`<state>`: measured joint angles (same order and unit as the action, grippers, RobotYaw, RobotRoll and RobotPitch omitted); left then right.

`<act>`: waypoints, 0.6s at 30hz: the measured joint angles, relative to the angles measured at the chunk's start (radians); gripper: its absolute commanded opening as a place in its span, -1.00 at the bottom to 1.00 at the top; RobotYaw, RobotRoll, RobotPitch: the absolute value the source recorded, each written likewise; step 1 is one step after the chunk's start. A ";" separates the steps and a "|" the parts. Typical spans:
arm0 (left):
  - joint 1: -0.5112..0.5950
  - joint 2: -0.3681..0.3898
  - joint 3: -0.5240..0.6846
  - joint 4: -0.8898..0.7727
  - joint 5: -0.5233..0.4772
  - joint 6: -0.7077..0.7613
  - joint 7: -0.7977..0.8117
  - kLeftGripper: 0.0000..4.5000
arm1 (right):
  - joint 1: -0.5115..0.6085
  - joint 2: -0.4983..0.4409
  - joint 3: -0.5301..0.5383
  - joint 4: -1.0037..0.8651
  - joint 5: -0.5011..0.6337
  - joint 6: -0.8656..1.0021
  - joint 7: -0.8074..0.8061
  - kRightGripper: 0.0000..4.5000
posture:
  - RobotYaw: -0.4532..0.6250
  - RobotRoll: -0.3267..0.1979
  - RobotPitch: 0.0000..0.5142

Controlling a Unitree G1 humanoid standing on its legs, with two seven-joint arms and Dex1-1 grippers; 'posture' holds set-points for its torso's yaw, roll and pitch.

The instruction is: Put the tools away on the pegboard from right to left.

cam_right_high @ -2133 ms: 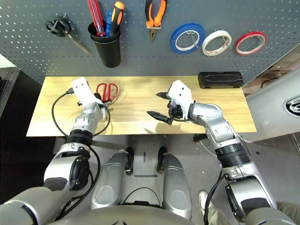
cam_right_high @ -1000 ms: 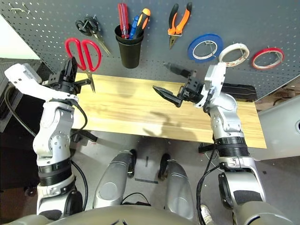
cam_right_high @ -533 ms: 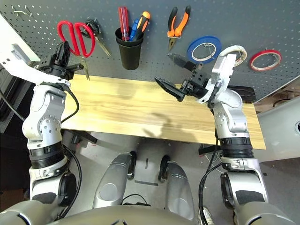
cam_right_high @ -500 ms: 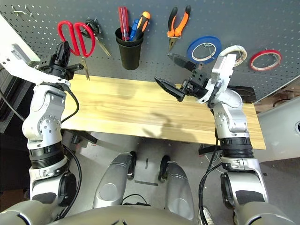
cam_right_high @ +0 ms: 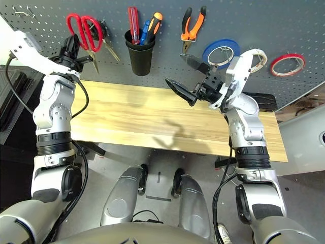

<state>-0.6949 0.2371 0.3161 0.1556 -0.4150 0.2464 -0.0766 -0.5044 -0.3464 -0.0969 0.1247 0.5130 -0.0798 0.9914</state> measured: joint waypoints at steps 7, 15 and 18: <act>0.046 0.000 0.000 -0.058 -0.014 0.013 -0.006 -0.99 | 0.000 0.000 0.000 0.023 -0.016 -0.014 0.000 1.00 | 0.28 0.25 -0.29; 0.081 -0.004 0.008 -0.139 -0.055 0.047 -0.007 -0.99 | 0.000 0.000 0.000 0.036 -0.022 -0.021 0.001 1.00 | 0.31 0.25 -0.27; 0.081 -0.002 0.025 -0.142 -0.060 0.054 -0.003 -0.99 | -0.001 0.000 0.000 0.044 -0.026 -0.028 0.003 1.00 | 0.31 0.25 -0.27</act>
<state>-0.6137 0.2355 0.3414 0.0140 -0.4745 0.3000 -0.0797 -0.5058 -0.3466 -0.0968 0.1689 0.4874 -0.1076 0.9942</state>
